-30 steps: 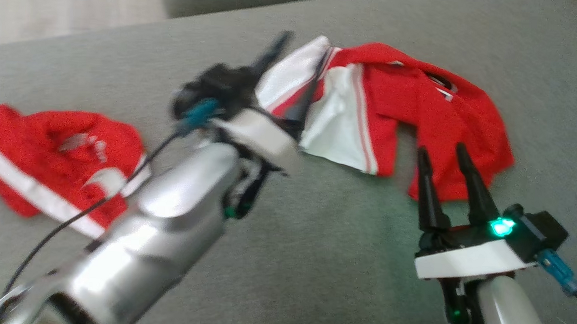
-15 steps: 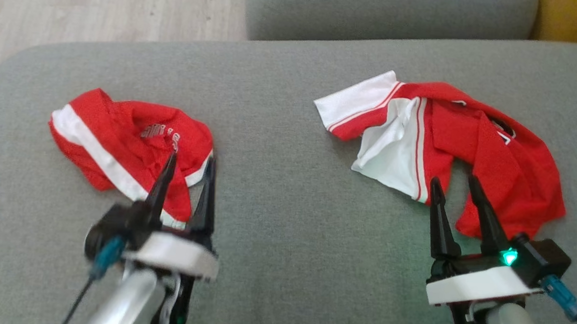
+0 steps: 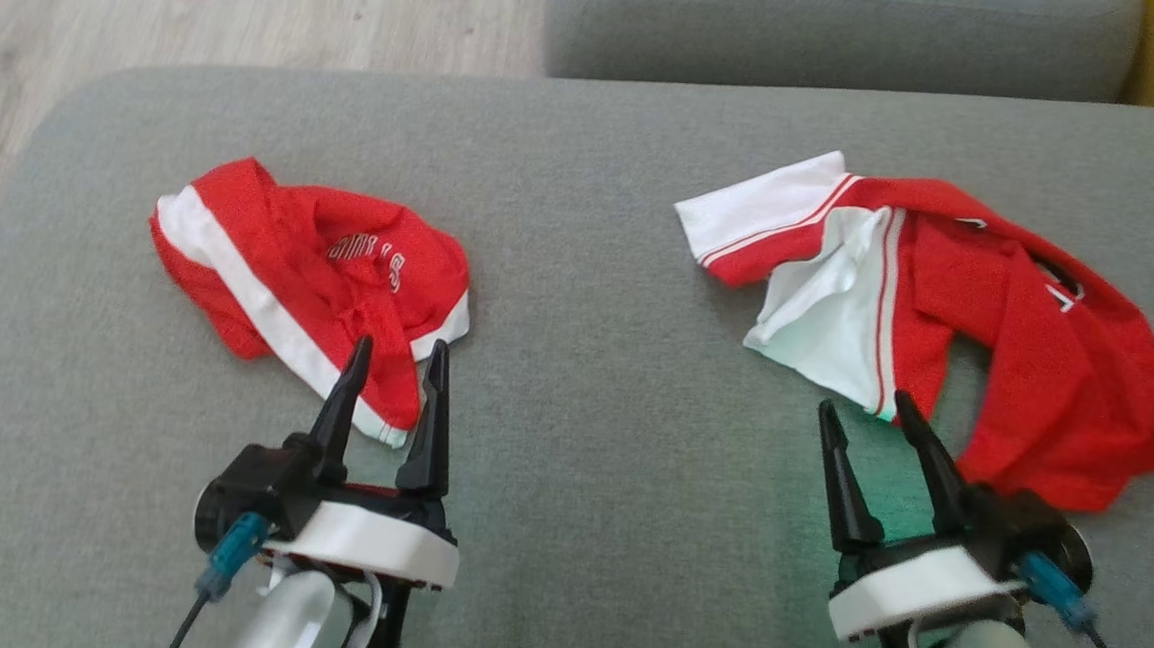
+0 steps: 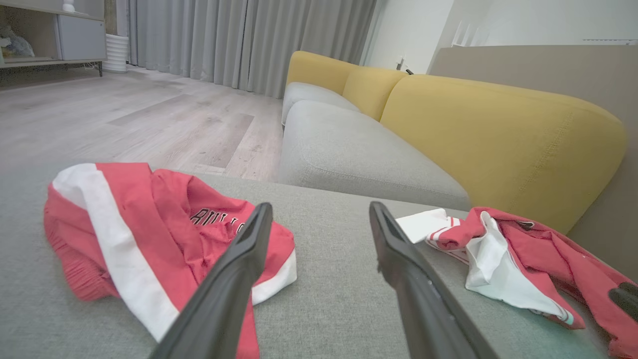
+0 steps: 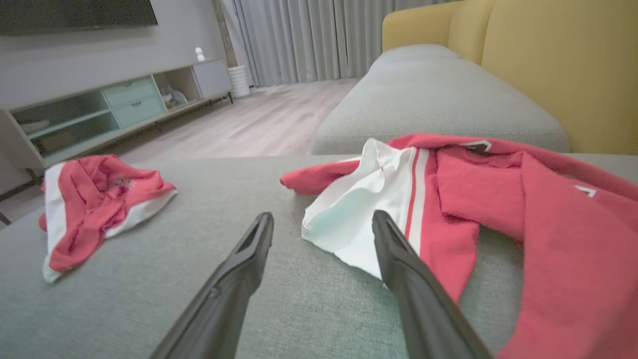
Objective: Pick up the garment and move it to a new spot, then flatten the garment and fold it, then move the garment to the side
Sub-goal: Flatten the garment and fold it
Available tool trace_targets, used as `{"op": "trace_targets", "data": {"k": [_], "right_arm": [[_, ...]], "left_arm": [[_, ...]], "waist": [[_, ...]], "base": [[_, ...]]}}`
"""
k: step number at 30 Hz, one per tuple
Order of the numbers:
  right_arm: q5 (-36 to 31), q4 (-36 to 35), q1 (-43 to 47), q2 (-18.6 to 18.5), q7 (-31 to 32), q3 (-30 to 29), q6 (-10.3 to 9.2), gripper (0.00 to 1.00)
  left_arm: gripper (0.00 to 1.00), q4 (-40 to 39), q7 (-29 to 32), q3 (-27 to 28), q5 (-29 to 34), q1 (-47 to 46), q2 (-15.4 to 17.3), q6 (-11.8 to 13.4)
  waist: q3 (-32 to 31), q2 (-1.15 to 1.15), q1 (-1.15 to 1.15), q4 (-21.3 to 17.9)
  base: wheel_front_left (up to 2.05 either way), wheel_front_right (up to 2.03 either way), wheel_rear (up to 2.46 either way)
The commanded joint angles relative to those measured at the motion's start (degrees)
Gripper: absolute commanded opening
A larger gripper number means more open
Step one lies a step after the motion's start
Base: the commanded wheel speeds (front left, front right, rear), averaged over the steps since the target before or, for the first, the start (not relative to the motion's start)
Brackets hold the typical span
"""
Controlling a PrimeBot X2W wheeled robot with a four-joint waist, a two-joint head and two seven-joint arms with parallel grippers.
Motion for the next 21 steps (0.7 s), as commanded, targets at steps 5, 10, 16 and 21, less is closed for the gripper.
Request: {"op": "trace_targets", "data": {"k": [5,10,16,21], "right_arm": [[-5.43,9.45,-9.55,-0.26,2.4,1.04,-0.04,1.0],[-9.78,17.61,-16.25,-0.26,5.79,-1.95,-0.04,1.0],[-12.58,24.24,-20.47,-0.26,7.66,-4.63,-0.04,1.0],[-10.68,30.34,-23.18,-0.26,8.56,-4.45,-0.04,0.0]], "left_arm": [[1.0,0.18,-0.54,3.61,1.89,-2.76,-1.49,-2.03],[1.0,1.4,-0.54,4.25,2.95,-3.76,-2.71,-3.42],[1.0,2.28,-0.54,4.72,3.57,-4.61,-3.43,-4.32],[1.0,2.77,-0.54,5.51,3.96,-4.78,-3.75,-4.83]], "waist": [[2.66,0.0,0.0,2.25],[4.77,0.0,0.0,4.33],[6.18,0.0,0.0,6.05],[6.6,0.0,0.0,6.65]], "base": [[0.0,0.0,0.0],[0.0,0.0,0.0],[0.0,0.0,0.0],[0.0,0.0,0.0]]}}
